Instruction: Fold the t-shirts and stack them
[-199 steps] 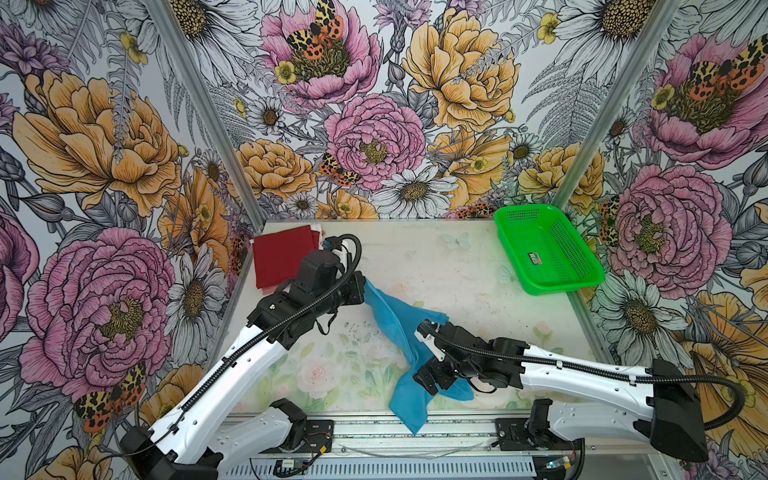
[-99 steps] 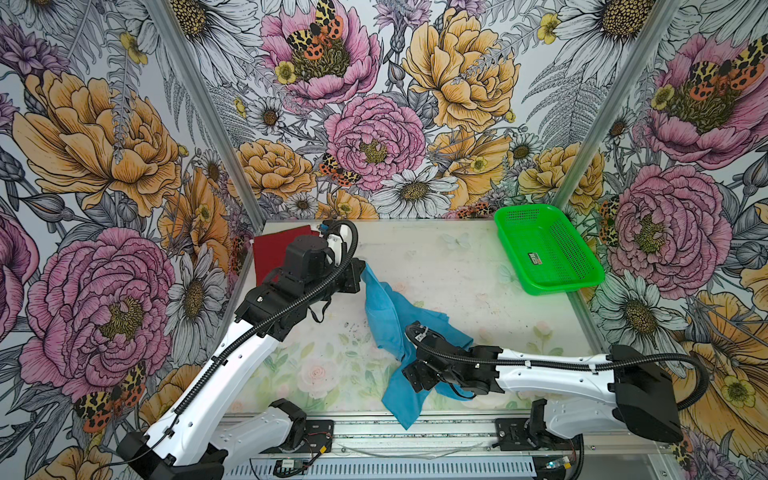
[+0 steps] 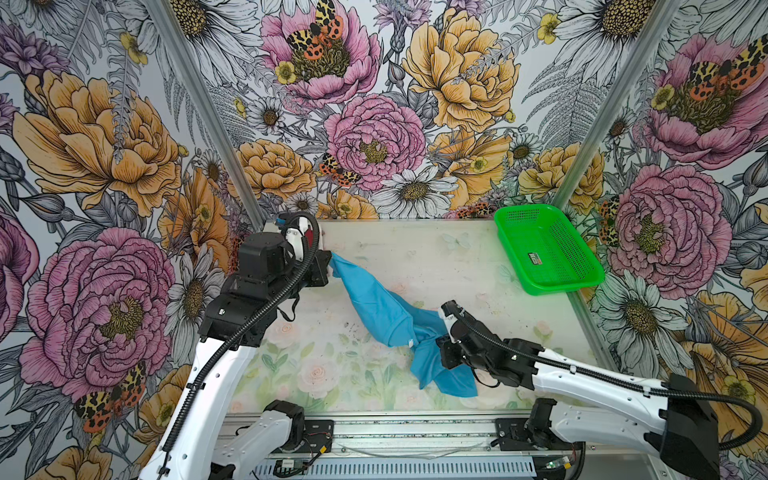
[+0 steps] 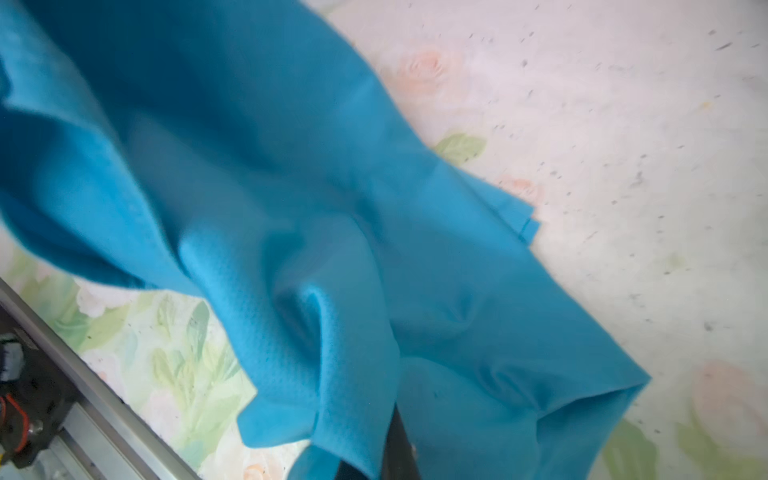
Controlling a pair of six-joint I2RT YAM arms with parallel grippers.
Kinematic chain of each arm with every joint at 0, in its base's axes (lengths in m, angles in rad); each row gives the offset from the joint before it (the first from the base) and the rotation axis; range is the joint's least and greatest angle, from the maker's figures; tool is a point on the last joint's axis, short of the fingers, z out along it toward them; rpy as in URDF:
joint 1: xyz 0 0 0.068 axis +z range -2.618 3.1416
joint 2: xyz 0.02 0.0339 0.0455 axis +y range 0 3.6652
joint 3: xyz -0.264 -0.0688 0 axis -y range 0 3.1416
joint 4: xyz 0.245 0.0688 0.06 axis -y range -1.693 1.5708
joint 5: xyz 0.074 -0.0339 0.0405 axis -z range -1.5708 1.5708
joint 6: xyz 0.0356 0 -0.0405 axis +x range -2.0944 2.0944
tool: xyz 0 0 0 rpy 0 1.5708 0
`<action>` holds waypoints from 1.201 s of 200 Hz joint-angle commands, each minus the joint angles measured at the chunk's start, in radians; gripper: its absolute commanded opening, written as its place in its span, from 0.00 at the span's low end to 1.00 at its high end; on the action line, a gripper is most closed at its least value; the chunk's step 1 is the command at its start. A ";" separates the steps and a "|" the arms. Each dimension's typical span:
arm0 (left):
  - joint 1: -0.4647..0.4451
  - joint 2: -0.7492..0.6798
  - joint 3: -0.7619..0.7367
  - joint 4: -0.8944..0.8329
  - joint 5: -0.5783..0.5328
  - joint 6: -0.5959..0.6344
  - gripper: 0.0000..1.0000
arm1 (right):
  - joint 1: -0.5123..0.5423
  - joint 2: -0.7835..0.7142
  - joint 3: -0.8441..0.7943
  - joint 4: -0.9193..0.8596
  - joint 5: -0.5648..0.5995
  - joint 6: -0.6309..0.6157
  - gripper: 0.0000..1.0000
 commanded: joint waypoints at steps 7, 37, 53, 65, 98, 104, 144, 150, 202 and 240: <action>0.013 -0.045 0.019 -0.013 0.094 0.024 0.00 | -0.249 0.012 0.174 -0.038 -0.149 -0.169 0.01; 0.017 -0.098 -0.050 -0.012 0.096 0.005 0.00 | -0.500 0.362 0.548 -0.043 -0.365 -0.261 0.12; 0.029 -0.122 -0.086 -0.016 0.085 -0.001 0.00 | -0.560 0.572 0.792 -0.105 -0.356 -0.253 0.48; 0.043 -0.132 -0.096 -0.023 0.093 -0.003 0.00 | -0.561 0.640 0.899 -0.153 -0.363 -0.251 0.57; 0.067 -0.144 -0.123 -0.031 0.099 -0.005 0.00 | -0.521 0.563 0.762 -0.124 -0.332 -0.275 0.99; 0.071 -0.137 -0.124 -0.031 0.100 -0.003 0.00 | -0.520 0.541 0.719 -0.123 -0.338 -0.278 0.99; 0.072 -0.073 -0.098 0.005 0.143 -0.018 0.00 | -0.322 0.351 0.391 -0.083 -0.275 -0.346 0.99; 0.071 -0.069 -0.096 0.021 0.153 -0.027 0.00 | -0.266 0.323 0.341 -0.056 -0.270 -0.346 0.99; 0.072 -0.041 -0.038 0.061 0.183 -0.060 0.00 | 0.099 0.334 0.077 0.410 -0.186 -0.272 0.93; 0.073 -0.035 0.005 0.060 0.211 -0.077 0.00 | 0.165 0.565 0.141 0.660 -0.209 -0.286 0.83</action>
